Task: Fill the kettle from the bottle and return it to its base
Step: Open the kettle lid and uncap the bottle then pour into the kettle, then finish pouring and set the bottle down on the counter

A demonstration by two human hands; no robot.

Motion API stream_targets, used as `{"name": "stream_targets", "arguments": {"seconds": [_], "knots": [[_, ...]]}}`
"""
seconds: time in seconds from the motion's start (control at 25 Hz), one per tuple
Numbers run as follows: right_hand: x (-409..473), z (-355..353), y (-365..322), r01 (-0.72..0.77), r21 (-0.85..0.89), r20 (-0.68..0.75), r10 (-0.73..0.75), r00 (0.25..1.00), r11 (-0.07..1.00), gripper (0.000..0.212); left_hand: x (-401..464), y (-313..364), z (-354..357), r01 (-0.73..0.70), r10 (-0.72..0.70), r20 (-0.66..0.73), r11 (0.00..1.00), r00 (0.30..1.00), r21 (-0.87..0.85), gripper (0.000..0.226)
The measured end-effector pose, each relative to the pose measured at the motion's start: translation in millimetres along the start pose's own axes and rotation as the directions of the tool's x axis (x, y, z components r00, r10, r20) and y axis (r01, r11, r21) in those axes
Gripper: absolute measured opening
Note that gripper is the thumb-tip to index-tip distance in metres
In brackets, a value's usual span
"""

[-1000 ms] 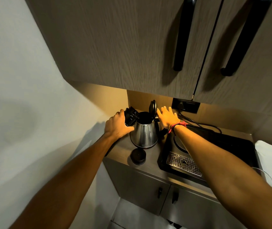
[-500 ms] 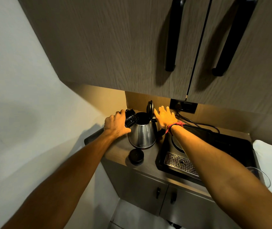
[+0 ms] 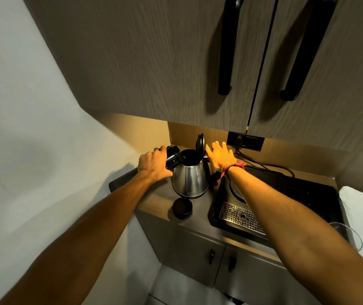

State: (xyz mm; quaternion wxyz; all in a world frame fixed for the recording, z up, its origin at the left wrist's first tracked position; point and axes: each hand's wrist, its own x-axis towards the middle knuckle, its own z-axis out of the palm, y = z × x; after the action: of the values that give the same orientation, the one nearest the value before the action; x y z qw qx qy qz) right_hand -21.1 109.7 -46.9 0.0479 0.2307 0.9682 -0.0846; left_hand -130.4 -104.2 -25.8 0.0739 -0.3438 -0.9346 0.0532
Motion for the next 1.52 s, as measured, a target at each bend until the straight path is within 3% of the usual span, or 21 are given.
{"name": "stream_targets", "arguments": {"seconds": [0.52, 0.92, 1.04, 1.2, 1.32, 1.52], "knots": [[3.3, -0.5, 0.4, -0.051, 0.098, -0.014, 0.053, 0.999, 0.994, 0.054, 3.0, 1.7, -6.3, -0.009, 0.010, -0.005, 0.998, 1.000, 0.059, 0.074], [1.8, -0.2, 1.7, 0.014, -0.009, 0.005, -0.014, 1.000, 1.000, 0.057, 4.3, 7.5, -7.5, -0.021, 0.024, -0.026, 0.995, 0.999, 0.094, 0.072], [4.6, 0.2, 2.6, -0.027, 0.064, -0.010, 0.028, 1.000, 0.998, 0.052, 7.1, 6.6, -7.3, -0.034, 0.037, -0.041, 0.997, 0.998, 0.072, 0.070], [4.6, -0.2, 2.4, -0.008, 0.045, 0.000, 0.008, 1.000, 0.999, 0.052, 9.8, 4.8, -5.7, -0.020, 0.017, -0.052, 0.998, 0.999, -0.063, 0.076], [3.0, -0.1, 1.8, 0.041, -0.042, 0.015, -0.040, 0.999, 0.998, 0.059, 10.5, 4.4, -1.7, 0.011, -0.041, -0.098, 0.957, 0.994, -0.289, 0.079], [4.6, -0.2, -0.8, 0.092, 0.021, -0.015, -0.092, 0.996, 0.996, 0.047, 9.4, 2.9, 15.5, 0.084, -0.175, -0.065, 0.723, 0.982, -0.685, 0.071]]}}
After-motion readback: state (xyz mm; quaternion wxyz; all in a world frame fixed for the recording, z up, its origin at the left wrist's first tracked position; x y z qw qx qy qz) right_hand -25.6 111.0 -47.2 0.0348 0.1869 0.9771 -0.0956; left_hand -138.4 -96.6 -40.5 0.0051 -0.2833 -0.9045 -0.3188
